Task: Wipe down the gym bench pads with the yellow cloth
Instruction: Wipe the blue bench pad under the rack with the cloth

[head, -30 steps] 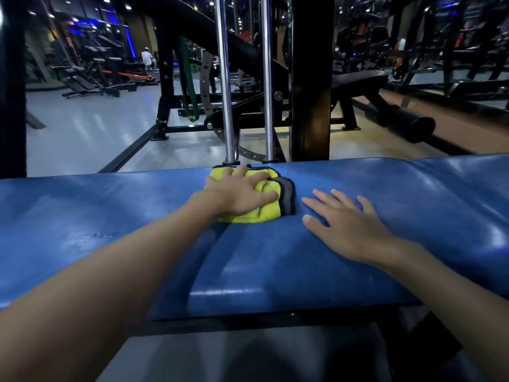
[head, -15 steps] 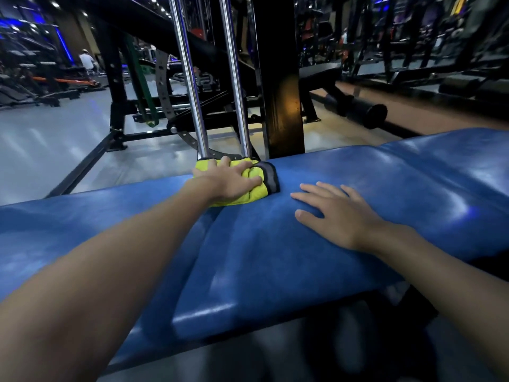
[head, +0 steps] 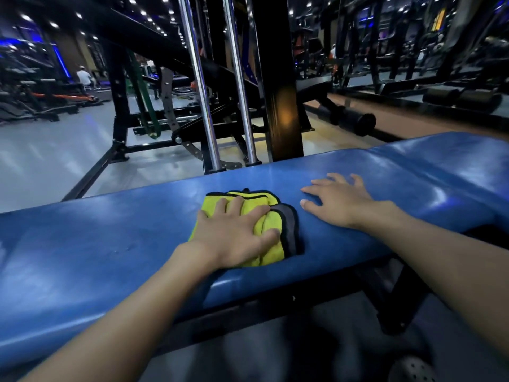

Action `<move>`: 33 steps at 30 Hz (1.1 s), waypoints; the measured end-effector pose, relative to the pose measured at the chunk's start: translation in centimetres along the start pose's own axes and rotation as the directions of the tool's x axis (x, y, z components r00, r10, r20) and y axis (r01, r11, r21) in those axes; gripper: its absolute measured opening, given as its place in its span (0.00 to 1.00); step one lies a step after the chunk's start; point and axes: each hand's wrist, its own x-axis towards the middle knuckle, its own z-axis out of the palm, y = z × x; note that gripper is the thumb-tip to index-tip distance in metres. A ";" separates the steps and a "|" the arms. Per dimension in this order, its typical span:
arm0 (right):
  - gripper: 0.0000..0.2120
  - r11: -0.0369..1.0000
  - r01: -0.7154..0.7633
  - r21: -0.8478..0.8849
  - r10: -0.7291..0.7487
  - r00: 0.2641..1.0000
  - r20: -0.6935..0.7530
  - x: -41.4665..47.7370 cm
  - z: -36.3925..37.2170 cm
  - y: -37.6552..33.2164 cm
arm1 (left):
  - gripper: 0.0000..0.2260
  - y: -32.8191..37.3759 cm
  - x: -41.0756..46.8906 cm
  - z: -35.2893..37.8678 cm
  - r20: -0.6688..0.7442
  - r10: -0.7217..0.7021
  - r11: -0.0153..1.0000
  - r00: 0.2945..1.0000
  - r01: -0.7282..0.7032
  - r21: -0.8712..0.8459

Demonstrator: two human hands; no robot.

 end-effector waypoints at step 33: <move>0.26 0.986 0.052 0.161 -0.052 0.999 -0.001 -0.9 2.0 -1.0 | 0.30 -4.1 17.7 -1.0 0.005 -0.177 0.981 0.984 0.177 -0.079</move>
